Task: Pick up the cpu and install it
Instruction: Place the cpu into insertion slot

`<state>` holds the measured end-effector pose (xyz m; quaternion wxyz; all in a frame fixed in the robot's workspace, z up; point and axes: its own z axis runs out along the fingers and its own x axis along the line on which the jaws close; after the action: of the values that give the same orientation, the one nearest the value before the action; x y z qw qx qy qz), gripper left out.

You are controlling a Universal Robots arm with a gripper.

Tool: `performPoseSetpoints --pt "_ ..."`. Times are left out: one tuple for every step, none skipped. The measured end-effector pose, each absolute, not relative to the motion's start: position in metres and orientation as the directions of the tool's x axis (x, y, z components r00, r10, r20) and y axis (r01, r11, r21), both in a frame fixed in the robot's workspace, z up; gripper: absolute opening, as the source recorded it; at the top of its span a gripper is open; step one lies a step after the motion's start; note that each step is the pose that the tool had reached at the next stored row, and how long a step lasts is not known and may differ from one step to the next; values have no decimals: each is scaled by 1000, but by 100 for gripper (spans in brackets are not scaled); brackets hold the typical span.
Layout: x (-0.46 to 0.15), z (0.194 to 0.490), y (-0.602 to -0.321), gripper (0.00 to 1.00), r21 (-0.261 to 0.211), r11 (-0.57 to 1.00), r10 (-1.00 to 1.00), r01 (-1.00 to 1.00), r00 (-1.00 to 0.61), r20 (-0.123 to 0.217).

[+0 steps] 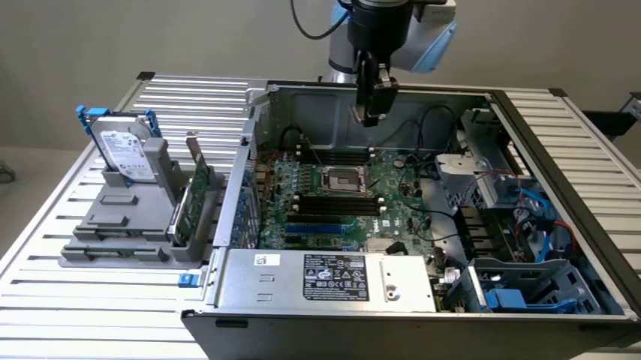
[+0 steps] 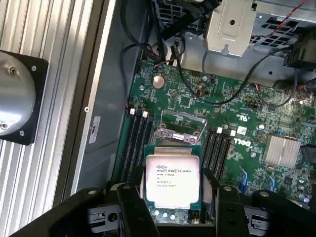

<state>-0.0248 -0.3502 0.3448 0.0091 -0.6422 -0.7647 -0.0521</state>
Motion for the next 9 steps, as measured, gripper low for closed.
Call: performPoseSetpoints --pt "-25 344 -350 55 68 108 990 992 -113 81" --pt "-25 344 -350 55 68 34 996 997 -40 81" --pt "-25 343 -350 55 68 16 997 998 -22 81" --pt "-25 343 -350 55 68 7 997 998 -12 80" --pt "-26 343 -350 55 68 1 997 998 -6 78" --pt "-26 342 -350 55 68 -3 997 998 -2 75" --pt "-27 342 -350 55 68 -5 997 998 0 71" --pt "-28 341 -350 55 66 -6 998 998 2 67" --pt "-29 341 -350 55 65 -7 998 998 3 63"
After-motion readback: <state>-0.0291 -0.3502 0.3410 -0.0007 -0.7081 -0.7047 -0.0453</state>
